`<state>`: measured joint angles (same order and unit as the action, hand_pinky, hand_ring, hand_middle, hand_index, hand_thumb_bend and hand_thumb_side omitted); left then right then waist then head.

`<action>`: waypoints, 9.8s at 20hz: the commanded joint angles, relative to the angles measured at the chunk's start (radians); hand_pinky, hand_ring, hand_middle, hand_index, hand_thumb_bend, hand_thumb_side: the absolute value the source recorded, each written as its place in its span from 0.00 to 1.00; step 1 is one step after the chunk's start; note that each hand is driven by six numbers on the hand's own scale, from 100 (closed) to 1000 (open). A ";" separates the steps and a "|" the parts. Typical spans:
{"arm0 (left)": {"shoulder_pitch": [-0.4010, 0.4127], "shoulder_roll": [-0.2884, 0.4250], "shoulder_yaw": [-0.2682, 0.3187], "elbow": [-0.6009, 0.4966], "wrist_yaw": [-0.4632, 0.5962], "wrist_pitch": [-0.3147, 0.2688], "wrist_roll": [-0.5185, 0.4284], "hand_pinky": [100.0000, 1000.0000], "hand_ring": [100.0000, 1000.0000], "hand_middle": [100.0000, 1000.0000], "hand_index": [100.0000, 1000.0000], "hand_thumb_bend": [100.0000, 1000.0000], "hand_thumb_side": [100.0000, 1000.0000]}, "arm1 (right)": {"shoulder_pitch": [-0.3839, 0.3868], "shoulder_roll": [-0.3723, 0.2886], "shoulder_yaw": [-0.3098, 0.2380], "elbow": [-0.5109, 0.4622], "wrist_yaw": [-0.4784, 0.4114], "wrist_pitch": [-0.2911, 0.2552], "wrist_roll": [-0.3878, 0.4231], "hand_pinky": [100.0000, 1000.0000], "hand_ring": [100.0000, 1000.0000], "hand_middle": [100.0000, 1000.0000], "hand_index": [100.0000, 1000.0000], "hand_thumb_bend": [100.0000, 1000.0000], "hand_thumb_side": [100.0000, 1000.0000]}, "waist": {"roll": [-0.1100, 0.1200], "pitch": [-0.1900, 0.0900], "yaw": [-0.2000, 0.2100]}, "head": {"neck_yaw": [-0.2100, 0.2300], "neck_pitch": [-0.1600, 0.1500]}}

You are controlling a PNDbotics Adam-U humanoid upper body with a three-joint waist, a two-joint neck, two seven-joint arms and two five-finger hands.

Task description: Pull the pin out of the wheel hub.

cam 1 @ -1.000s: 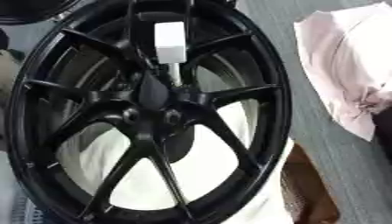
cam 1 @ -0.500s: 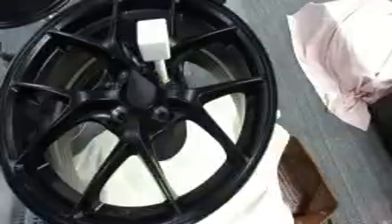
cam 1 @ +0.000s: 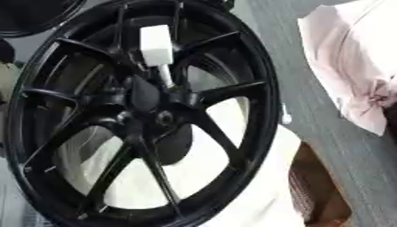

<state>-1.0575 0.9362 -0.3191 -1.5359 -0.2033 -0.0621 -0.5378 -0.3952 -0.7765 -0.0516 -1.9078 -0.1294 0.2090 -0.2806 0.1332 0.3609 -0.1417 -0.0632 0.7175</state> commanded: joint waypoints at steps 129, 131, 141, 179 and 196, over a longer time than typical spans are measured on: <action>-0.096 -0.131 -0.317 -0.103 0.003 0.350 0.110 0.64 0.50 0.44 0.65 0.03 0.35 | 0.022 0.039 0.012 0.060 -0.070 0.012 -0.055 0.78 0.78 0.60 0.74 0.00 0.53 | -0.001 0.027 0.006 | 0.013 -0.086; -0.094 -0.129 -0.317 -0.104 0.006 0.350 0.115 0.63 0.48 0.42 0.63 0.00 0.34 | 0.023 0.039 0.012 0.061 -0.070 0.012 -0.055 0.78 0.78 0.60 0.74 0.00 0.53 | -0.002 0.027 0.006 | 0.013 -0.086; -0.068 -0.088 -0.305 -0.142 0.028 0.348 0.124 0.59 0.41 0.28 0.49 0.00 0.25 | 0.025 0.039 0.011 0.061 -0.070 0.012 -0.059 0.78 0.78 0.61 0.74 0.00 0.53 | -0.002 0.023 0.007 | 0.009 -0.085; 0.634 0.204 0.520 -0.128 0.619 0.174 0.777 0.59 0.23 0.04 0.31 0.00 0.27 | 0.054 0.035 -0.043 0.047 -0.059 0.003 -0.112 0.78 0.78 0.61 0.74 0.00 0.48 | -0.025 -0.002 0.065 | -0.077 -0.059; 0.964 -0.049 0.657 0.025 0.348 0.144 0.694 0.80 0.71 0.70 0.90 0.68 0.95 | 0.039 0.059 -0.056 0.032 -0.069 0.000 -0.131 0.78 0.78 0.61 0.74 0.00 0.46 | -0.085 -0.014 0.055 | -0.089 -0.081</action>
<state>-0.0941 0.8668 0.3177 -1.5092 0.1747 0.0838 0.1734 -0.3434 -0.6986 -0.0979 -1.8530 -0.1945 0.2099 -0.4115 0.0492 0.3775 -0.0871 -0.1524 0.6493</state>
